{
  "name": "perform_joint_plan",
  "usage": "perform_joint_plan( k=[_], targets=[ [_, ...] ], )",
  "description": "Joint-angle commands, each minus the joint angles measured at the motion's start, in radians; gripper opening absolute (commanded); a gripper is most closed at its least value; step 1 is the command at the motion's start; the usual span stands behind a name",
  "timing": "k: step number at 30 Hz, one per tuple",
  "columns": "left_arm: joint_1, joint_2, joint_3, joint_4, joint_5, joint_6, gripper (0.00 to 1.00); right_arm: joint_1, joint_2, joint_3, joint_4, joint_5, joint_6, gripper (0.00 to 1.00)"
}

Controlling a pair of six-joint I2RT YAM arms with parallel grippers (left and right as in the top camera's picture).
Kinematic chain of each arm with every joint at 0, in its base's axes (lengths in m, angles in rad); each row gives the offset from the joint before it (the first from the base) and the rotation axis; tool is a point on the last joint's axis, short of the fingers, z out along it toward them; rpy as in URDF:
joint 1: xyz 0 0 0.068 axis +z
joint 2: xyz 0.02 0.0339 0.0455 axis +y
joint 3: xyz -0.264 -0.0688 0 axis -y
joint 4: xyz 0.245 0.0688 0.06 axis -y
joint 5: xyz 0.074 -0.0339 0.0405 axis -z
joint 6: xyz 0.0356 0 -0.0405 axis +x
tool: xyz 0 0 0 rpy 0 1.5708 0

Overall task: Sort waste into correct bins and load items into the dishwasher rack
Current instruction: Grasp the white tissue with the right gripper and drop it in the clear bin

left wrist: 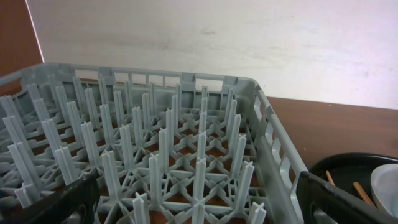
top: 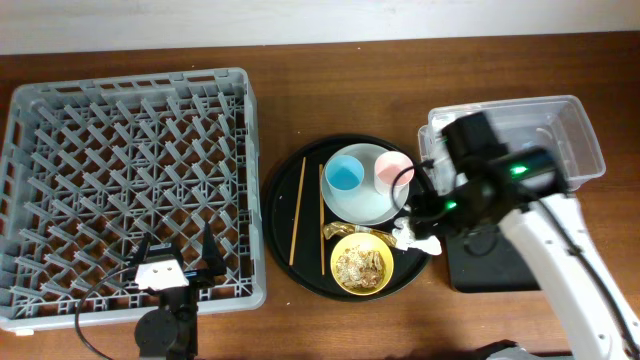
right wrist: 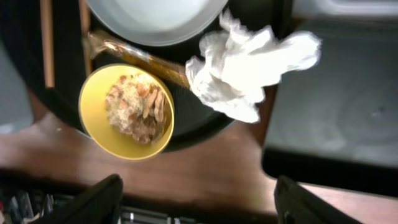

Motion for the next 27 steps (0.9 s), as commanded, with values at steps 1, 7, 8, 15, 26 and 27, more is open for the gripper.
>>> perform_joint_plan(
  k=[1,7,8,15,26,27],
  targets=[
    [-0.003,-0.006,-0.001,-0.004,-0.011,0.016,0.99,0.064,0.007,-0.138,0.113,0.16,0.135,0.82],
    [-0.003,-0.006,-0.001,-0.004,-0.011,0.016,0.99,0.074,0.036,-0.276,0.335,0.233,0.135,0.83],
    [-0.003,-0.006,-0.002,-0.004,-0.011,0.016,0.99,0.075,0.045,-0.298,0.377,0.23,0.135,0.83],
    [-0.003,-0.006,-0.001,-0.004,-0.011,0.016,0.99,0.076,0.138,-0.372,0.495,0.202,0.135,0.83],
    [-0.003,-0.006,-0.001,-0.004,-0.011,0.016,0.99,0.076,0.254,-0.357,0.52,0.196,0.134,0.04],
    [-0.003,-0.006,-0.001,-0.004,-0.011,0.016,0.99,0.076,0.245,-0.341,0.503,0.194,0.133,0.04]
  ],
)
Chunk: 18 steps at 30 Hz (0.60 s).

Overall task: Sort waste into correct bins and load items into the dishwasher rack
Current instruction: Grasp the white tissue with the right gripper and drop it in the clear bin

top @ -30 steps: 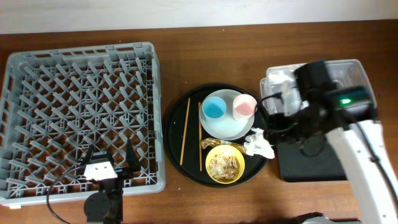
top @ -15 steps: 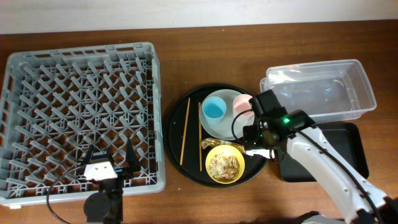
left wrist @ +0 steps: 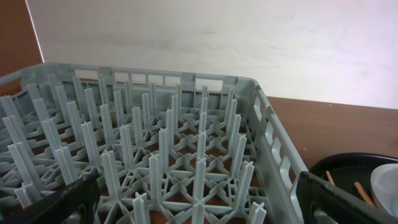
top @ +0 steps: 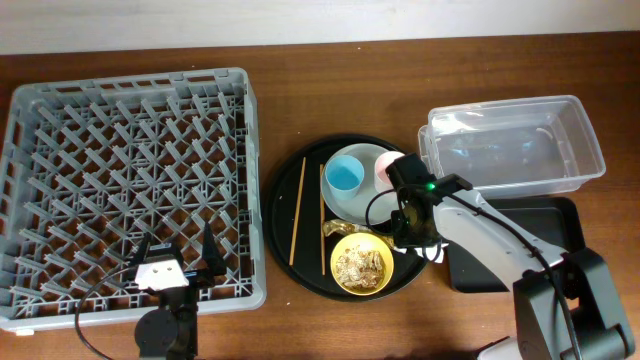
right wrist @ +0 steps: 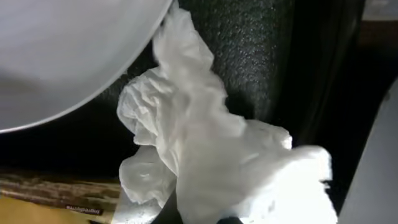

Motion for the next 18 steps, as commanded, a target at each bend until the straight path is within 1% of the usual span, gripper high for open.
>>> perform_joint_plan(
  k=[1,5,7,10,13,18],
  targets=[
    [-0.003,-0.006,-0.002,-0.004,-0.011,0.016,0.99,0.006,-0.03,0.051,-0.054,0.004,-0.001,0.04],
    [-0.003,-0.006,-0.001,-0.004,-0.011,0.016,1.0,0.005,-0.095,0.226,-0.19,0.005,-0.03,0.04],
    [-0.003,-0.006,-0.002,-0.004,-0.011,0.016,0.99,0.004,-0.125,0.342,-0.253,0.014,-0.031,0.04],
    [-0.003,-0.006,-0.001,-0.004,-0.011,0.016,0.99,-0.016,-0.144,0.468,-0.31,0.088,-0.03,0.04],
    [-0.003,-0.006,-0.002,-0.004,-0.011,0.016,0.99,-0.097,-0.146,0.502,-0.295,0.167,-0.026,0.04],
    [-0.003,-0.006,-0.001,-0.004,-0.011,0.016,0.99,-0.303,-0.092,0.494,-0.217,0.159,-0.027,0.04]
  ],
)
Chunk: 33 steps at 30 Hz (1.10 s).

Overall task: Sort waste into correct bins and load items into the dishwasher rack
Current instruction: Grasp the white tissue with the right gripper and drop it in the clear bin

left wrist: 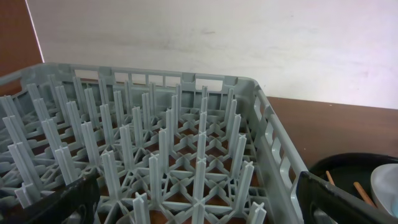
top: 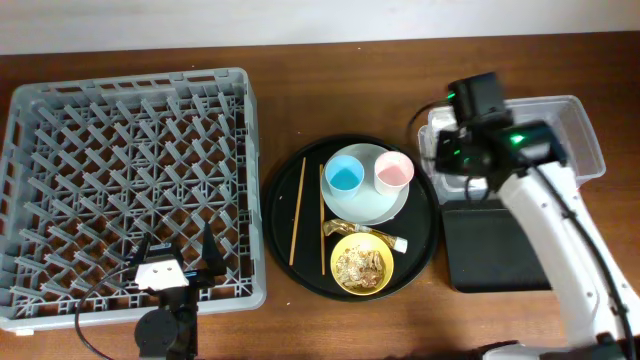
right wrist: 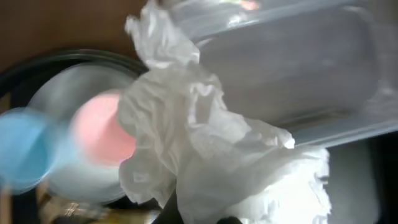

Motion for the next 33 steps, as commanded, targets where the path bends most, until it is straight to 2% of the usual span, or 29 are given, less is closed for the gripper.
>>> perform_joint_plan(
  k=[1,7,8,9,10,11,12,15,19,22,24,27,29,33],
  targets=[
    [-0.003,-0.006,-0.001,-0.004,-0.011,0.016,0.99,-0.151,0.071,-0.002,0.055,0.015,-0.006,0.05],
    [-0.003,-0.006,-0.001,-0.004,-0.011,0.016,0.99,-0.285,0.247,-0.002,0.13,-0.072,-0.009,0.11],
    [-0.003,-0.006,-0.002,-0.004,-0.011,0.016,0.99,-0.295,0.277,-0.002,0.142,-0.072,-0.01,0.22],
    [-0.003,-0.006,-0.001,-0.004,-0.011,0.016,0.99,-0.299,0.291,-0.002,0.147,-0.072,-0.019,0.42],
    [-0.003,-0.006,-0.002,-0.004,-0.011,0.016,0.99,-0.302,0.3,-0.002,0.154,-0.074,-0.034,0.76],
    [-0.003,-0.006,-0.001,-0.004,-0.011,0.016,0.99,-0.303,0.3,0.0,0.158,-0.072,-0.043,0.88],
    [-0.003,-0.006,-0.001,-0.004,-0.011,0.016,0.99,-0.303,0.294,0.007,0.154,-0.074,-0.054,0.92],
    [-0.003,-0.006,-0.001,-0.004,-0.011,0.016,0.99,-0.299,0.258,0.075,0.07,-0.113,-0.066,0.93],
    [-0.003,-0.006,-0.001,-0.004,-0.011,0.016,0.99,-0.24,0.17,0.246,-0.167,-0.187,-0.141,0.93],
    [-0.003,-0.006,-0.002,-0.004,-0.011,0.016,0.99,-0.166,0.112,0.281,-0.305,-0.236,-0.159,0.92],
    [-0.003,-0.006,-0.001,-0.004,-0.011,0.016,1.0,-0.078,0.073,0.277,-0.394,-0.264,-0.194,0.89],
    [-0.003,-0.006,-0.001,-0.004,-0.011,0.016,0.99,0.105,0.051,0.248,-0.472,-0.29,-0.19,0.74],
    [-0.003,-0.006,-0.001,-0.004,-0.011,0.016,0.99,0.224,0.051,0.213,-0.468,-0.302,-0.14,0.67],
    [-0.003,-0.006,-0.002,-0.004,-0.011,0.016,0.99,0.456,0.051,0.091,-0.38,-0.301,0.006,0.63]
  ],
)
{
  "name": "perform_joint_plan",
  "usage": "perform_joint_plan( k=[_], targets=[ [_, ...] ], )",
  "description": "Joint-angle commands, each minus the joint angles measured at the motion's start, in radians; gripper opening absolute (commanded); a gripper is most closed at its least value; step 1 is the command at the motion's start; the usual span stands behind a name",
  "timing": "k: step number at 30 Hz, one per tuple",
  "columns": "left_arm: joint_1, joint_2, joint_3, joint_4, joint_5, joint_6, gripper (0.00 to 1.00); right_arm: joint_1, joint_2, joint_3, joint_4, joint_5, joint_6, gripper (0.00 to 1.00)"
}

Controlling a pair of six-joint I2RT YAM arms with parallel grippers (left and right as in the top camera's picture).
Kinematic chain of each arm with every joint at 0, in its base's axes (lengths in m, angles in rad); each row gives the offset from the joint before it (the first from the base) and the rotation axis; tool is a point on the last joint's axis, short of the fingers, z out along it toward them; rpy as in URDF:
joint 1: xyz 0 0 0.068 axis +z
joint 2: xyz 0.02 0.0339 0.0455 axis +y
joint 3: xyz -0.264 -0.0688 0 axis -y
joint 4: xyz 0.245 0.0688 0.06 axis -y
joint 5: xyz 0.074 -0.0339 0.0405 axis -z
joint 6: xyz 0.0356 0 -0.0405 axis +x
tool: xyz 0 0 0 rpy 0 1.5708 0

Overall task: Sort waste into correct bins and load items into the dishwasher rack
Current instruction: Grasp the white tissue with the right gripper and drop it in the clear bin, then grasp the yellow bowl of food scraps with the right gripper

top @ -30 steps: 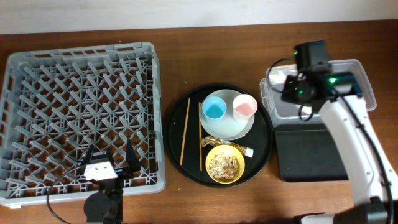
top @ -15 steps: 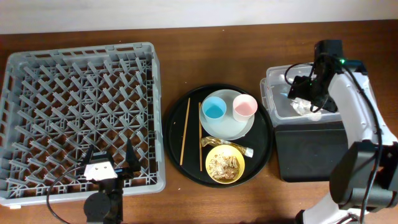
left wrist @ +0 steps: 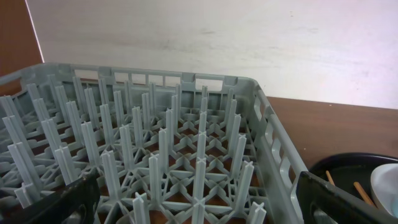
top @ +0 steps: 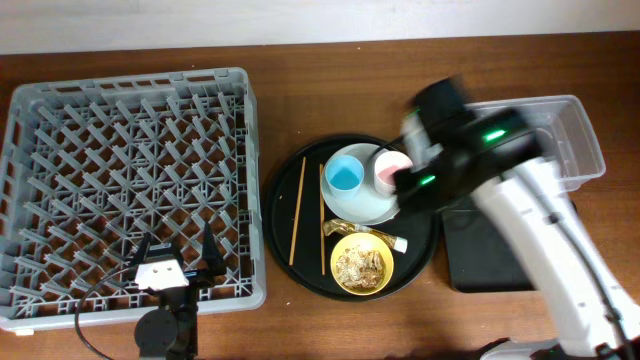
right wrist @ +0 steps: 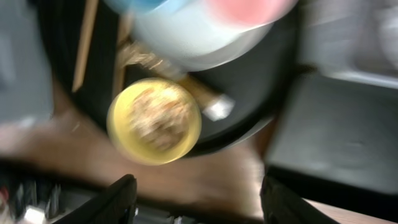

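My right gripper (right wrist: 199, 205) is open and empty, hovering over the right part of the black tray (top: 278, 200). The view is blurred by motion. Below it are a yellow bowl of food scraps (right wrist: 154, 120), a wrapper (right wrist: 186, 81), a white plate (right wrist: 199, 37) with a blue cup (top: 344, 175) and a pink cup (top: 392, 170), and two chopsticks (top: 297, 210). The grey dishwasher rack (top: 130, 180) stands at left with nothing in it. My left gripper (left wrist: 199, 205) rests open at the rack's front edge. No napkin shows.
A clear plastic bin (top: 565, 140) sits at the back right, partly hidden by my right arm. A black bin (top: 490, 262) lies in front of it, beside the tray. Brown table surrounds everything.
My right gripper was shut on a crumpled white napkin beside the clear bin. Now it is open and empty over the tray's right side, and the napkin is out of sight. The left arm is unmoved.
My right gripper hung open above the napkin at the tray's right edge, then was down on it. After that it held the napkin by the clear bin, the tray's edge bare. Now it is back over the tray, open and empty.
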Motion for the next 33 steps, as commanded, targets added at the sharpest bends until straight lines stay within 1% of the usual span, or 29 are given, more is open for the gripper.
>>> perform_joint_plan(
  k=[1,3,5,7,10,13,17,19,22,26,27,29,30,33],
  targets=[
    [-0.003,-0.005,-0.001,-0.004,-0.011,0.016,1.0,0.199,0.008,-0.119,0.066,-0.02,0.153,0.63],
    [-0.003,-0.005,-0.001,-0.004,-0.011,0.016,0.99,0.328,0.008,-0.218,0.182,-0.019,0.237,0.62],
    [-0.003,-0.005,-0.001,-0.004,-0.011,0.016,0.99,0.404,0.01,-0.286,0.277,0.001,0.278,0.58],
    [-0.003,-0.005,-0.002,-0.004,-0.011,0.016,0.99,0.494,0.02,-0.382,0.393,0.109,0.342,0.58],
    [-0.003,-0.005,-0.001,-0.004,-0.011,0.016,0.99,0.549,0.04,-0.465,0.475,0.155,0.35,0.58],
    [-0.003,-0.005,-0.001,-0.004,-0.011,0.016,0.99,0.562,0.058,-0.51,0.52,0.181,0.349,0.58],
    [-0.003,-0.005,-0.001,-0.004,-0.011,0.016,0.99,0.561,0.068,-0.542,0.559,0.269,0.348,0.57],
    [-0.003,-0.005,-0.001,-0.004,-0.011,0.016,0.99,0.561,0.068,-0.554,0.592,0.266,0.349,0.53],
    [-0.003,-0.005,-0.001,-0.004,-0.011,0.016,0.99,0.562,0.068,-0.585,0.657,0.243,0.349,0.5],
    [-0.003,-0.005,-0.001,-0.004,-0.011,0.016,0.99,0.561,0.07,-0.611,0.692,0.244,0.345,0.47],
    [-0.003,-0.005,-0.001,-0.004,-0.011,0.016,0.99,0.561,0.07,-0.611,0.692,0.244,0.345,0.44],
    [-0.003,-0.005,-0.001,-0.004,-0.011,0.016,0.99,0.561,0.07,-0.611,0.688,0.245,0.345,0.34],
    [-0.003,-0.005,-0.001,-0.004,-0.011,0.016,0.99,0.561,0.07,-0.613,0.684,0.248,0.345,0.3],
    [-0.003,-0.005,-0.001,-0.004,-0.011,0.016,0.99,0.561,0.07,-0.626,0.691,0.251,0.345,0.31]
  ],
)
